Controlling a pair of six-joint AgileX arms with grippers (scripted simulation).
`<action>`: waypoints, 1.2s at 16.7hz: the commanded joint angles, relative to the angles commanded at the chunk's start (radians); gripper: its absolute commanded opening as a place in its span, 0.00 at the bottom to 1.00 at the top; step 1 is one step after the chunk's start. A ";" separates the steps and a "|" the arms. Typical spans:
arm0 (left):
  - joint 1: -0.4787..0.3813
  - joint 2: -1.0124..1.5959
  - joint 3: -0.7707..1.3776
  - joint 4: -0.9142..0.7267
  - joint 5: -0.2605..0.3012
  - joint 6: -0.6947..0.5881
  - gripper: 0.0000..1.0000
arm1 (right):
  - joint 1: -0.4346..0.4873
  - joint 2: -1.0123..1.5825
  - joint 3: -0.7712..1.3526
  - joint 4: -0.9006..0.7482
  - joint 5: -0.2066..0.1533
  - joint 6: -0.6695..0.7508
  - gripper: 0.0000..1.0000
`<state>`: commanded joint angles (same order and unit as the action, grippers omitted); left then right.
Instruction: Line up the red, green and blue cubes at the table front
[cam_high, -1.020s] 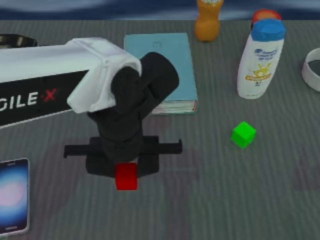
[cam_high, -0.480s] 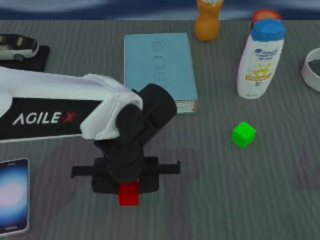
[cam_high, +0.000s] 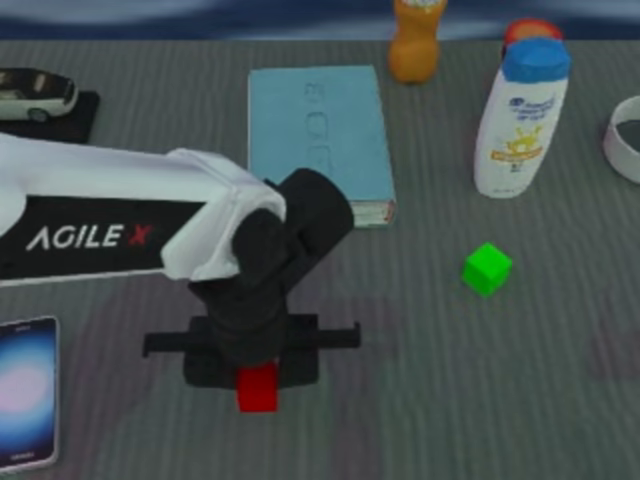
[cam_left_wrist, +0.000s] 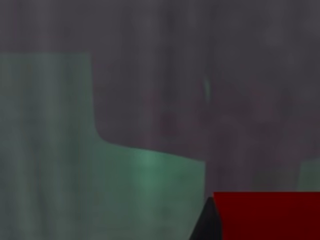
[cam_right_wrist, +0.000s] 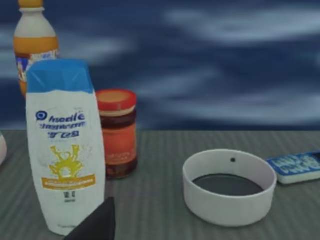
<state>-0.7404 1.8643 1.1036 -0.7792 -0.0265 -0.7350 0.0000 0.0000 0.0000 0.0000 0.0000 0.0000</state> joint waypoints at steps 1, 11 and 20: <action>0.000 0.000 0.000 0.000 0.000 0.000 0.53 | 0.000 0.000 0.000 0.000 0.000 0.000 1.00; 0.000 0.000 0.000 0.000 0.000 0.000 1.00 | 0.000 0.000 0.000 0.000 0.000 0.000 1.00; 0.002 -0.027 0.053 -0.077 -0.001 -0.005 1.00 | 0.000 0.000 0.000 0.000 0.000 0.000 1.00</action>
<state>-0.7384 1.8369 1.1565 -0.8562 -0.0275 -0.7400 0.0000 0.0000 0.0000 0.0000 0.0000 0.0000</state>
